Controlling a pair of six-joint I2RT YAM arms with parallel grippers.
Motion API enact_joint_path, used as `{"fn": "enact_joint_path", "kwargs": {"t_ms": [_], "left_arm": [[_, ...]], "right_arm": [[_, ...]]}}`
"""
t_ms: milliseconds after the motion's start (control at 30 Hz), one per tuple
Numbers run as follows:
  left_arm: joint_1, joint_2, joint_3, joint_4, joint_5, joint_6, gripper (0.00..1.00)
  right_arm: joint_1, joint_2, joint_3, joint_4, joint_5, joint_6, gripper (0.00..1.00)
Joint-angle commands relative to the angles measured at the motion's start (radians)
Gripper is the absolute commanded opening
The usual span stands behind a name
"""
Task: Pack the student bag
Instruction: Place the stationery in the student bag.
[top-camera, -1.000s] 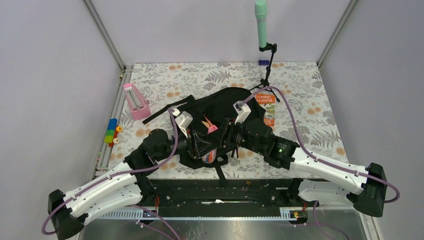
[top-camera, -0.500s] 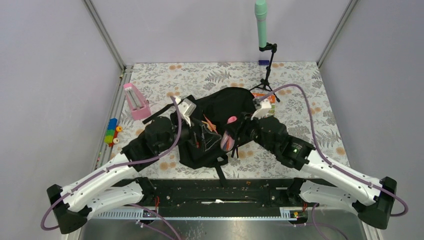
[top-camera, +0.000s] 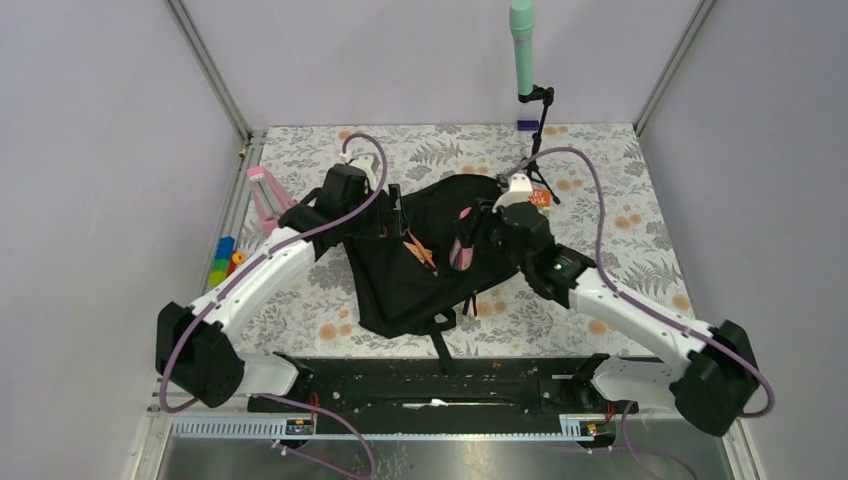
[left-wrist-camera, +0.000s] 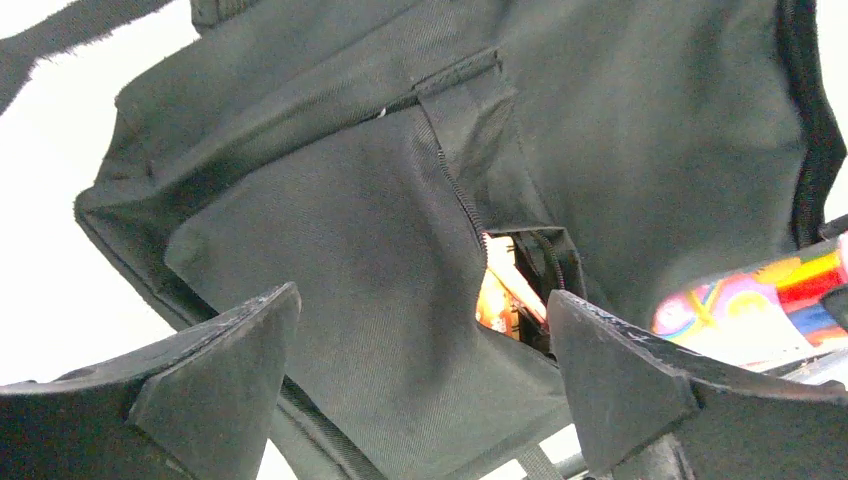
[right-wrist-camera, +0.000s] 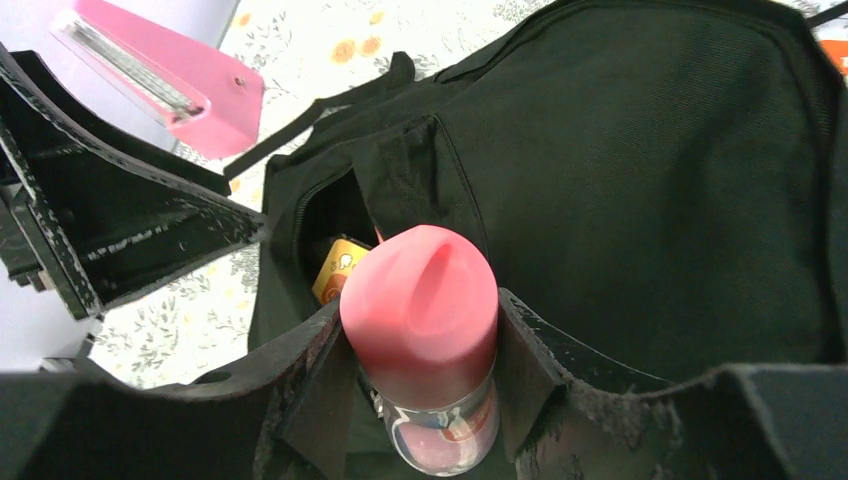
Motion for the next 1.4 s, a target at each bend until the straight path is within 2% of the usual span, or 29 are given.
{"fn": "enact_joint_path", "kwargs": {"t_ms": [0,167,433,533,600,700,800,867,967,1100,1367], "left_arm": [[0.004,0.048,0.052,0.034,0.030,-0.043,0.96],[0.004,0.065,0.006,0.099,0.044,-0.066,0.83],[0.003,0.112,-0.006,0.074,0.049,-0.053,0.62],[0.001,0.111,-0.030,0.093,0.056,-0.068,0.53],[0.001,0.107,-0.052,0.122,0.084,-0.077,0.51],[0.001,0.110,-0.063,0.141,0.099,-0.082,0.36],[0.001,0.109,-0.080,0.171,0.121,-0.091,0.12],[0.002,0.104,-0.102,0.200,0.142,-0.100,0.01],[0.000,0.082,-0.136,0.252,0.155,-0.123,0.00],[0.001,0.040,-0.187,0.333,0.165,-0.141,0.00],[0.001,-0.061,-0.291,0.504,0.176,-0.174,0.00]], "right_arm": [[-0.011,0.115,0.092,0.188,-0.060,-0.058,0.00],[-0.014,0.225,0.126,0.287,-0.106,-0.052,0.00],[-0.016,0.401,0.207,0.383,-0.181,-0.004,0.00],[-0.015,0.451,0.230,0.400,-0.215,0.040,0.00],[-0.016,0.469,0.239,0.389,-0.254,0.070,0.00],[-0.016,0.475,0.226,0.355,-0.282,0.110,0.00],[-0.016,0.480,0.210,0.320,-0.338,0.160,0.00],[-0.016,0.488,0.208,0.300,-0.391,0.194,0.00],[-0.016,0.498,0.215,0.227,-0.450,0.221,0.00],[-0.015,0.496,0.206,0.135,-0.441,0.234,0.00],[-0.009,0.541,0.226,0.077,-0.461,0.270,0.00]]}}
